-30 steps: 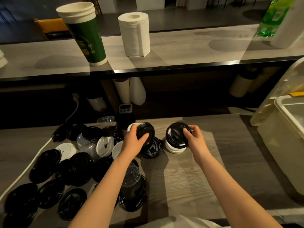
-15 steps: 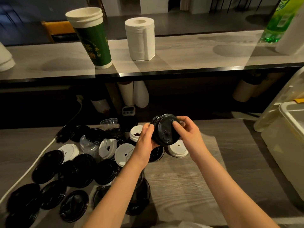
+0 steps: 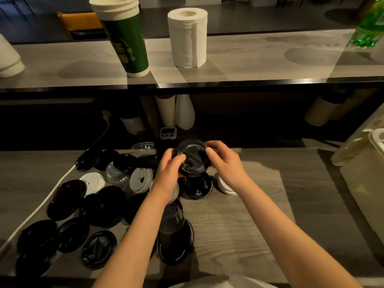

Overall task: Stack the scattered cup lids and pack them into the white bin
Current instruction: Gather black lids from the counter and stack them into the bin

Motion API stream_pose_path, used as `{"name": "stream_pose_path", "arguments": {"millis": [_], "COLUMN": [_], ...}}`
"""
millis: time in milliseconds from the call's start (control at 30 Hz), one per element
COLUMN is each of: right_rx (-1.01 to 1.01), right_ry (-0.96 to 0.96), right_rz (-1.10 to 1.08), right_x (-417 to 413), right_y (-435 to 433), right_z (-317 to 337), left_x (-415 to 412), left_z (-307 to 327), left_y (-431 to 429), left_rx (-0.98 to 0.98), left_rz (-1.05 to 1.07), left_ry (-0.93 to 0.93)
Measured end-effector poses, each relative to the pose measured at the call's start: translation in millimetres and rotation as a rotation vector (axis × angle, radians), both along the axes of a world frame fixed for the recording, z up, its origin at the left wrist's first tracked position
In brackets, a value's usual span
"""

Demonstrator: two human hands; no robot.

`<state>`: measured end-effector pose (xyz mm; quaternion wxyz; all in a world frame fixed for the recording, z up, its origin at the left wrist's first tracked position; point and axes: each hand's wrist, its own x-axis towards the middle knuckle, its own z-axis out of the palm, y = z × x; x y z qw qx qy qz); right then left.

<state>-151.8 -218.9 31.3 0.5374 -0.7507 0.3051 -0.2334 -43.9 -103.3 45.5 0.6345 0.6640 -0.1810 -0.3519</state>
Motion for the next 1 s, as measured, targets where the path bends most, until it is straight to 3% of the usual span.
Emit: {"name": "stream_pose_path", "arguments": {"millis": [67,133,233,333,400,567,867,1000], "right_rx": [-0.092,-0.313,-0.577,-0.671,-0.673,-0.471,0.353,0.406], "right_ry": [0.129,0.309,0.578,0.803,0.867,0.73,0.095,-0.085], "right_rz": [0.005,0.027,0.272,0.487,0.518,0.435,-0.098,-0.183], "right_x": [4,5,9,16,17,12,-20,-40], "right_y": [0,2,15,25,27,20,-4,-18], "right_z": [-19,-43,-71,-92,-102,-101,-36,-4], "left_x": [14,30,42,37,31,26,16,-3], "left_z": [-4,-18,-36,-32,-25,-24,-19,-11], "left_y": [6,13,22,24,23,18,4,-10], "left_rx": [0.023,0.058,0.094,0.113,0.131,0.123,0.055,0.014], "left_rz": [0.154,0.25,0.301,0.276,0.256,0.23,0.155,0.106], "left_ry": [-0.007,-0.042,-0.016,0.005,-0.027,-0.024,-0.024,-0.052]}}
